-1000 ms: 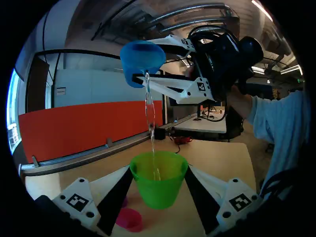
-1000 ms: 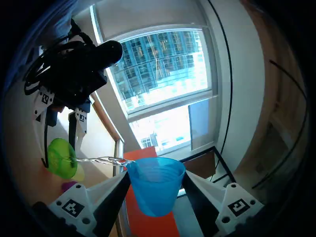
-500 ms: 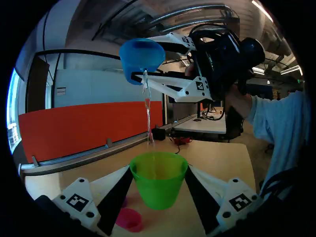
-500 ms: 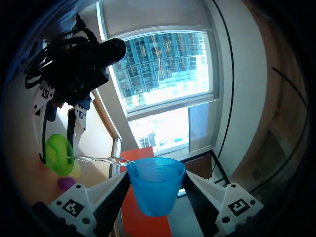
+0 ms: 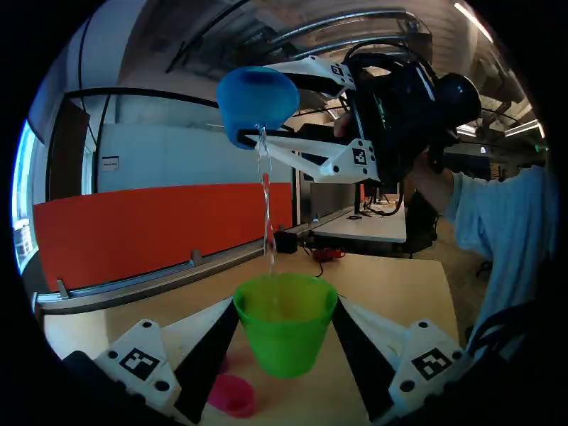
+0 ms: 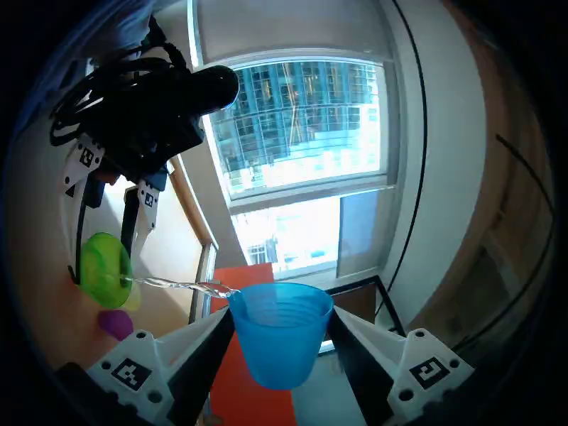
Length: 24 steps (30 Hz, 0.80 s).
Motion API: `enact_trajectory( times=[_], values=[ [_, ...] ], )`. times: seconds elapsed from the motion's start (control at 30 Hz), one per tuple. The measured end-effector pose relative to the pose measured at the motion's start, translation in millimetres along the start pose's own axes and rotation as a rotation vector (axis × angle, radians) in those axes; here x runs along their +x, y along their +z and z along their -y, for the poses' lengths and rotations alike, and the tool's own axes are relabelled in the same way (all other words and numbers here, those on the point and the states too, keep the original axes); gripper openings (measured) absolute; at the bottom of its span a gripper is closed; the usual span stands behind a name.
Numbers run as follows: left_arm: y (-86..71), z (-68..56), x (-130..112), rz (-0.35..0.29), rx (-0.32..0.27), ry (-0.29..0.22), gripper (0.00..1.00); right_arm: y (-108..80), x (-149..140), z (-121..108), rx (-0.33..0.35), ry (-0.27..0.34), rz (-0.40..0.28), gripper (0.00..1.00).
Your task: Pour water
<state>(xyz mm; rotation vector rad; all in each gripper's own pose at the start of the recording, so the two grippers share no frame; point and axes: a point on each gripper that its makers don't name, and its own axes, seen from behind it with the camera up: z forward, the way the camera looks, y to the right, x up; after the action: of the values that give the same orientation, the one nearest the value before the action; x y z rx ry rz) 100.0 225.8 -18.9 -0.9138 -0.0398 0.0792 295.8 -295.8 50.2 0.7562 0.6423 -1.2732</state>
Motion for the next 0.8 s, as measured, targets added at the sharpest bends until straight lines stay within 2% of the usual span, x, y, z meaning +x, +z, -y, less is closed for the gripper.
enact_trajectory(
  times=[0.8],
  values=[
    [-2.2, 0.8, -1.4, 0.002, 0.002, -0.011, 0.87, 3.7, 3.3, -4.2, -0.001, -0.108, 0.007, 0.9]
  ],
)
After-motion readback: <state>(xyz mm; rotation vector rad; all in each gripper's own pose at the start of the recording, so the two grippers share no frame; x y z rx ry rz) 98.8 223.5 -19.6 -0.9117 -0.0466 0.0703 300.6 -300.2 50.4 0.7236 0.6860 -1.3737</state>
